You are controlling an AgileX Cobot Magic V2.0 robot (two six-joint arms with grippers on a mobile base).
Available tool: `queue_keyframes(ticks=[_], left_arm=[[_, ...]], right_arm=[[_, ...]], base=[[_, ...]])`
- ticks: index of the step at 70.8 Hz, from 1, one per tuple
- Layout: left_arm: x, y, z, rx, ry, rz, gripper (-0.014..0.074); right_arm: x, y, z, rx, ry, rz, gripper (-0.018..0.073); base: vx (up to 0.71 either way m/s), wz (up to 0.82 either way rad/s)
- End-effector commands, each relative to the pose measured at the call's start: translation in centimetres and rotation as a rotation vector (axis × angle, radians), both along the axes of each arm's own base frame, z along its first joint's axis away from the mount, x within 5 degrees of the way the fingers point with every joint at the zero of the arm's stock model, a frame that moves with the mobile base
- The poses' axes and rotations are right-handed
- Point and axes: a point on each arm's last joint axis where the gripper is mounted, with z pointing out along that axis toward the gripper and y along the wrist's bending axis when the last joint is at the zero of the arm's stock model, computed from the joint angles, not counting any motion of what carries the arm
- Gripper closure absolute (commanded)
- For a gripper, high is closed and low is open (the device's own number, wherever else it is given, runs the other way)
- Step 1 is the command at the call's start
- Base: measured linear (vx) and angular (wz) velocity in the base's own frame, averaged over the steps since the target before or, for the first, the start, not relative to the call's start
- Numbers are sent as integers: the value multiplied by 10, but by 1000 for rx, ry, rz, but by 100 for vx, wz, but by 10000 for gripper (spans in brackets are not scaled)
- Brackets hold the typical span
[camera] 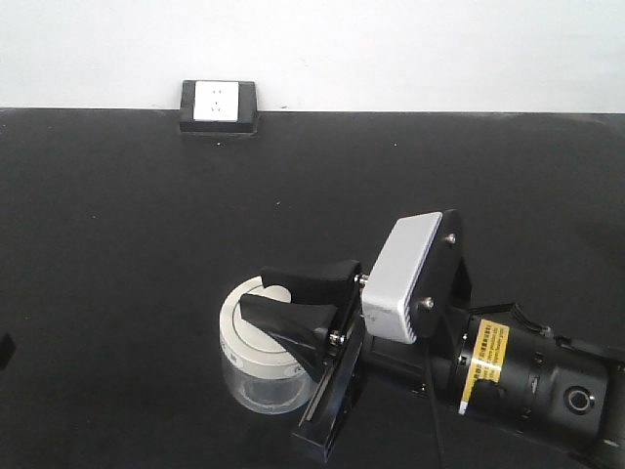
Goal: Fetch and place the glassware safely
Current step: 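Move the held jar forward over the bench top with the right gripper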
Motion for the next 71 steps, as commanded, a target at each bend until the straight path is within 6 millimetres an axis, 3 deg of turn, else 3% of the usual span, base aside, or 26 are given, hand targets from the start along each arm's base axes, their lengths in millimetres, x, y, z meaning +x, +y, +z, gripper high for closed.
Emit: queue_keyframes(ticks=[1, 18, 29, 45, 55, 71], left_arm=[[2, 0, 15, -20, -98, -5, 603], [2, 0, 15, -20, -98, -5, 603], [2, 0, 15, -20, -98, -5, 603], [2, 0, 15, -20, -98, -5, 603], [2, 0, 15, -20, -98, -5, 603], [2, 0, 15, -20, -98, -5, 603]], right_arm=[[-3, 1, 28, 164, -55, 30, 563], [17, -11, 34, 188, -77, -98, 560], [47, -24, 35, 134, -125, -177, 560], [94, -32, 34, 57, -166, -160, 560], [128, -40, 23, 98, -155, -102, 560], [170, -53, -13, 129, -150, -12, 560]], base=[[0, 0], [0, 0], [0, 0], [0, 0], [0, 0], [0, 0]])
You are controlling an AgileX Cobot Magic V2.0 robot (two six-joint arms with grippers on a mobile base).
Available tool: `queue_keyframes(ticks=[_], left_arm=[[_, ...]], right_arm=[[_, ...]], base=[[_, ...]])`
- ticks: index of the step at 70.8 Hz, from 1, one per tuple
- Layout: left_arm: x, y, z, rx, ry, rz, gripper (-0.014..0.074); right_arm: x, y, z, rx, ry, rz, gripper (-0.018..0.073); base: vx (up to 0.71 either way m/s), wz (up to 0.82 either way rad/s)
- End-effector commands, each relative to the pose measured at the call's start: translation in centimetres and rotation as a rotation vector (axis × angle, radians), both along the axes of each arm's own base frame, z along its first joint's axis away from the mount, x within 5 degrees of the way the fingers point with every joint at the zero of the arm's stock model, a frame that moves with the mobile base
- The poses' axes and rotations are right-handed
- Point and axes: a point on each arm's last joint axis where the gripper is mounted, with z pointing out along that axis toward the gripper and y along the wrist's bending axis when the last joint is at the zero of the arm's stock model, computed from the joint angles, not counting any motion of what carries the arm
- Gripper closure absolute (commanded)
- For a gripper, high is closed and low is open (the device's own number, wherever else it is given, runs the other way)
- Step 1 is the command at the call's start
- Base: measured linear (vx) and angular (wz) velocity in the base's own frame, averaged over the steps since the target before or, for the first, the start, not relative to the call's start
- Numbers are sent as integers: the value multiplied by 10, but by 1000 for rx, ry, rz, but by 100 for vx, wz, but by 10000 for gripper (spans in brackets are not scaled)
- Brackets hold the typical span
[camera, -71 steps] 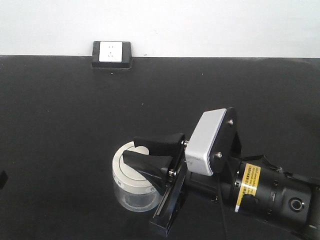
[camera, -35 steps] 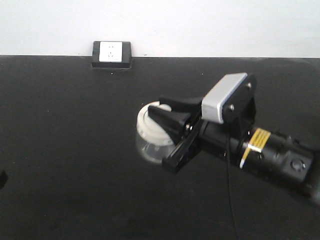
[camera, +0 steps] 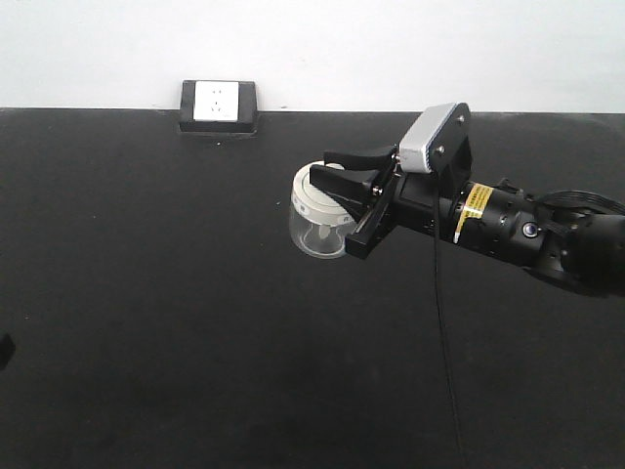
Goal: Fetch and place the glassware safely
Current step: 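Move the held jar forward over the bench top with the right gripper, then lower the jar onto the bench and open the right gripper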
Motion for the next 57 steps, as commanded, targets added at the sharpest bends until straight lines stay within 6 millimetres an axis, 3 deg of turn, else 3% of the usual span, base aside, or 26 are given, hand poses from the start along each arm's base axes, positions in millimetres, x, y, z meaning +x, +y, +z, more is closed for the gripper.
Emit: queue_keyframes(ticks=[1, 13, 32, 57], left_arm=[[2, 0, 15, -20, -98, -5, 603], [2, 0, 15, -20, -98, -5, 603], [2, 0, 15, -20, -98, -5, 603], [2, 0, 15, -20, -98, -5, 603]], right_arm=[[10, -5, 17, 97, -100, 75, 560], [36, 0, -9, 23, -141, 119, 560], [66, 6, -34, 19, -162, 132, 560], [86, 9, -74, 20, -90, 114, 560]], base=[[0, 0], [0, 0], [0, 0], [0, 0]])
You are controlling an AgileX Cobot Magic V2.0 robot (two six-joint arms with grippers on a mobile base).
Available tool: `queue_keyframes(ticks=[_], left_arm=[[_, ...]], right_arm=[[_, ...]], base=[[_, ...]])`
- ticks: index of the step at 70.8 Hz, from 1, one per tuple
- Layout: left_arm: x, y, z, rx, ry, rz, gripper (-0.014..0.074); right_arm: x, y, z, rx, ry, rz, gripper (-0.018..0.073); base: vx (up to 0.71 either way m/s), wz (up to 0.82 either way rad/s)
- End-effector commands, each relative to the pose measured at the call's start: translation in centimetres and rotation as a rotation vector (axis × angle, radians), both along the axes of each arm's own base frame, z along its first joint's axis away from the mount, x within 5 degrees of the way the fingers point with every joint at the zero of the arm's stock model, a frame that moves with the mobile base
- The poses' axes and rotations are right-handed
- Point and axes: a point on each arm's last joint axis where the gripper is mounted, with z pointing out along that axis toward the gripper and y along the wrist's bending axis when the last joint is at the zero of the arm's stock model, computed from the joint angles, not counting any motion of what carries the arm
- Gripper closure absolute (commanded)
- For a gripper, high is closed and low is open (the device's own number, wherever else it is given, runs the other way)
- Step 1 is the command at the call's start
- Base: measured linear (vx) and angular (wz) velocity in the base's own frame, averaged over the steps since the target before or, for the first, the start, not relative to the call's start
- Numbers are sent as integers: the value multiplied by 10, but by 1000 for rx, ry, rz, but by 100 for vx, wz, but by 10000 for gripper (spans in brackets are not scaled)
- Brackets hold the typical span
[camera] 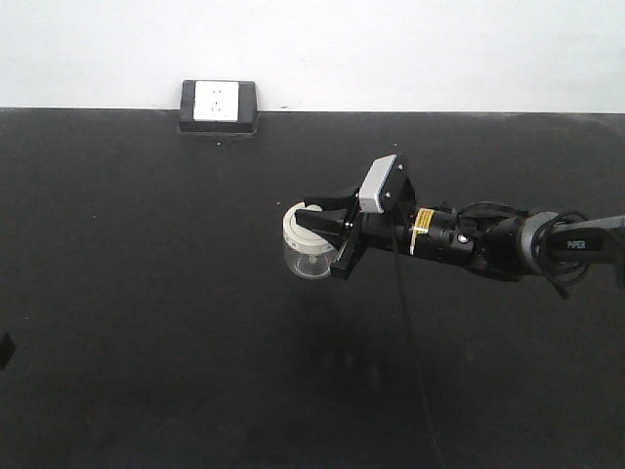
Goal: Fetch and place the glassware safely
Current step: 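Lower the jar onto the bench and open the right gripper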
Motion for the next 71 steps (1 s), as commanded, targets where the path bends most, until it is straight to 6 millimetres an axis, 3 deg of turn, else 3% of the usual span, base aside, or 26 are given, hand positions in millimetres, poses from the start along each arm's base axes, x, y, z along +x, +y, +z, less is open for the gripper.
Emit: queue_keyframes(ticks=[1, 20, 41, 53, 71], left_arm=[[2, 0, 15, -20, -98, -5, 603], [2, 0, 15, -20, -98, -5, 603], [2, 0, 15, -20, -98, -5, 603], [2, 0, 15, -20, -98, -5, 603], [2, 0, 15, -20, -98, -5, 603]], right_arm=[[5, -1, 33, 120, -92, -9, 560], [9, -2, 18, 121, -61, -30, 560], [11, -3, 20, 151, -33, -63, 512], [11, -3, 19, 150, -29, -60, 347], [12, -4, 18, 140, -23, -76, -39]], base=[[0, 0], [0, 0], [0, 0], [0, 0], [0, 0]])
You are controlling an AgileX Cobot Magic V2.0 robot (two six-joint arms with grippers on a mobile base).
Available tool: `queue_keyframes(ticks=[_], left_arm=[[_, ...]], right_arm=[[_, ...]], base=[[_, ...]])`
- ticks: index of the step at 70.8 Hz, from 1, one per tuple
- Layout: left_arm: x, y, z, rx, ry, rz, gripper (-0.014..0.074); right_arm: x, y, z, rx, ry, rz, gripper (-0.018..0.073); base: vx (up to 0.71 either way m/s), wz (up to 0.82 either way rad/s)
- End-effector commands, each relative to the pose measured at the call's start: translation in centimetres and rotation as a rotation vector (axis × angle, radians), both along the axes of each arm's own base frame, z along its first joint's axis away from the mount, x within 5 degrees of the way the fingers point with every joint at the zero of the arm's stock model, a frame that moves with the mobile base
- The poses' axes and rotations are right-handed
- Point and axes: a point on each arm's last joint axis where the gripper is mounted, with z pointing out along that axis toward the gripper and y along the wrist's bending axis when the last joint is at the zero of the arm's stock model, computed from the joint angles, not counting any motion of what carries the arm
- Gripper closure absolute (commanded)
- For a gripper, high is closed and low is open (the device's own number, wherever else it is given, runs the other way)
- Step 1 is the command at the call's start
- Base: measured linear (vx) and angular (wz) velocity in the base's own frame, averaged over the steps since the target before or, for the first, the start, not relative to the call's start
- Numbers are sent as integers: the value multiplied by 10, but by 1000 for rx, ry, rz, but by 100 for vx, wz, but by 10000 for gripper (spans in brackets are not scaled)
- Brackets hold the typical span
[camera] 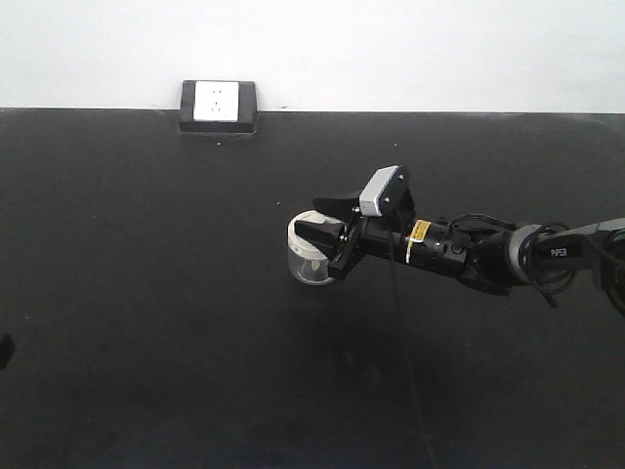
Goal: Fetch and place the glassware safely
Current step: 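Lower the jar onto the bench and open the right gripper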
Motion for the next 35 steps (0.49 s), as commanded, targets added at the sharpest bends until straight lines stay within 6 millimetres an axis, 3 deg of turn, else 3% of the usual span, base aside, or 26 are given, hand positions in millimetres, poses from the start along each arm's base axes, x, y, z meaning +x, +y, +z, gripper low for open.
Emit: queue_keyframes(ticks=[1, 12, 23, 35], left_arm=[[2, 0, 15, -20, -98, -5, 603], [2, 0, 15, -20, -98, -5, 603], [2, 0, 15, -20, -98, -5, 603], [2, 0, 15, -20, -98, -5, 603]], right_arm=[[5, -2, 39, 88, -99, -11, -56], [6, -3, 41, 101, -97, -25, -145], [5, -3, 52, 108, -115, -29, -119], [2, -6, 80, 112, -65, -59, -53]], base=[[0, 0], [0, 0], [0, 0], [0, 0]])
